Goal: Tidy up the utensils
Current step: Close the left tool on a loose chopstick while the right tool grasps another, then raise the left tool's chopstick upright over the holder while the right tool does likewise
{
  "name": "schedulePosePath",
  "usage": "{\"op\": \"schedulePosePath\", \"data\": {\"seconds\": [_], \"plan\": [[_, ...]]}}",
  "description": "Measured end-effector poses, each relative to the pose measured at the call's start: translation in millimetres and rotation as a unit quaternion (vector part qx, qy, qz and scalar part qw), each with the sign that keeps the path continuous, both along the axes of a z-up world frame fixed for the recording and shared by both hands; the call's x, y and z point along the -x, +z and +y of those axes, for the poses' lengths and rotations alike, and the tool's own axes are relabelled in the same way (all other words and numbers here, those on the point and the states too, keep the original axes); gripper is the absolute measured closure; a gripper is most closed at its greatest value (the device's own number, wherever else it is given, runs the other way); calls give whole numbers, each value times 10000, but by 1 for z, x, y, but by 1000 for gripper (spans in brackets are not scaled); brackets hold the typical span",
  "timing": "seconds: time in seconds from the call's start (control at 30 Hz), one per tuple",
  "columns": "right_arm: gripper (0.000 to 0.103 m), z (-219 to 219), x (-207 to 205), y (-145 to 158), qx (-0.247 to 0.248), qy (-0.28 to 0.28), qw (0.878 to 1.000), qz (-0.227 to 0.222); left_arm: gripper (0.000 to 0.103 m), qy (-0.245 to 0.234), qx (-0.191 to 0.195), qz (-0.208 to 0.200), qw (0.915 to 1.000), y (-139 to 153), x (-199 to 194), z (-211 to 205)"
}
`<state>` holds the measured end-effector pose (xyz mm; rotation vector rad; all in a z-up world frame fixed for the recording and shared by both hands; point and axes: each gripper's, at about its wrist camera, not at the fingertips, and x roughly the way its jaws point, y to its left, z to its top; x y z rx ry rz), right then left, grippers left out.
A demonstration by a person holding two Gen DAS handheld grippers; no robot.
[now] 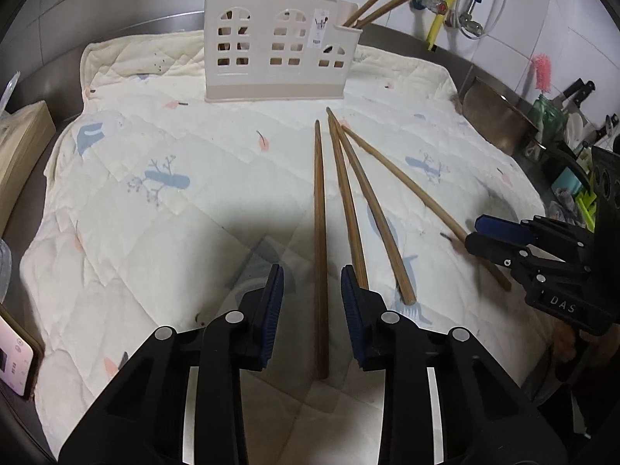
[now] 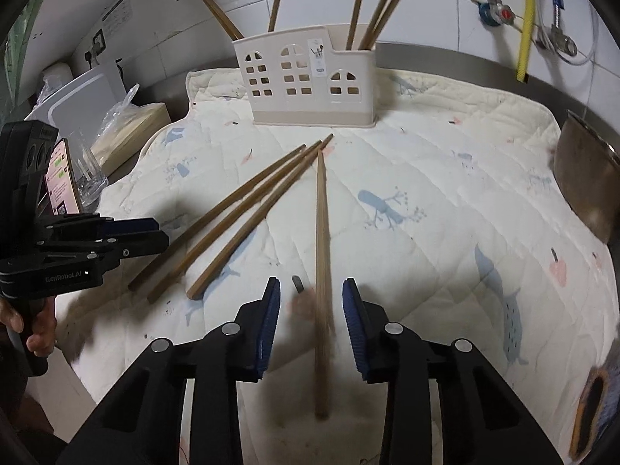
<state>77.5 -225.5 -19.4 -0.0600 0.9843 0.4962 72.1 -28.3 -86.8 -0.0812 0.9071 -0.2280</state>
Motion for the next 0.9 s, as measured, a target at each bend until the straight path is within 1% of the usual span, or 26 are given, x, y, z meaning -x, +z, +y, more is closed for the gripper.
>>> {"op": "schedulePosePath", "data": {"seconds": [0.13, 0.2, 0.27, 0.33, 0.53, 0.6, 0.7, 0.77, 0.8, 0.87, 0.9], "plan": [[75, 1, 0, -3, 10, -1, 10000, 52, 74, -25, 4, 42, 10000, -3, 0, -3], [77, 0, 0, -4, 22, -7, 10000, 59, 79, -33, -8, 47, 10000, -4, -2, -4], [78, 0, -1, -5, 33, -26, 10000, 69, 80, -39, -4, 57, 10000, -5, -3, -5], [80, -1, -2, -7, 35, -63, 9999, 105, 84, -59, -15, 72, 10000, -6, -4, -6], [83, -1, -3, -10, 61, -87, 9998, 155, 84, -84, -102, 93, 9999, -11, -7, -12], [86, -1, -3, -11, 78, -90, 9998, 161, 84, -92, -112, 89, 9999, -11, -7, -13], [88, 0, -3, -12, 130, -99, 9997, 166, 88, -80, -172, 70, 9998, -12, -8, -13], [90, 2, -3, -13, 191, -105, 9997, 139, 92, -46, -186, 67, 9998, -12, -8, -13], [92, 2, -2, -13, 220, -107, 9996, 121, 96, -34, -174, 71, 9998, -12, -9, -13], [96, 3, -2, -12, 278, -92, 9995, 73, 97, -15, -115, 80, 9999, -10, -9, -11], [96, 3, -1, -11, 266, -88, 9996, 64, 97, -18, -102, 66, 9999, -9, -9, -11]]}}
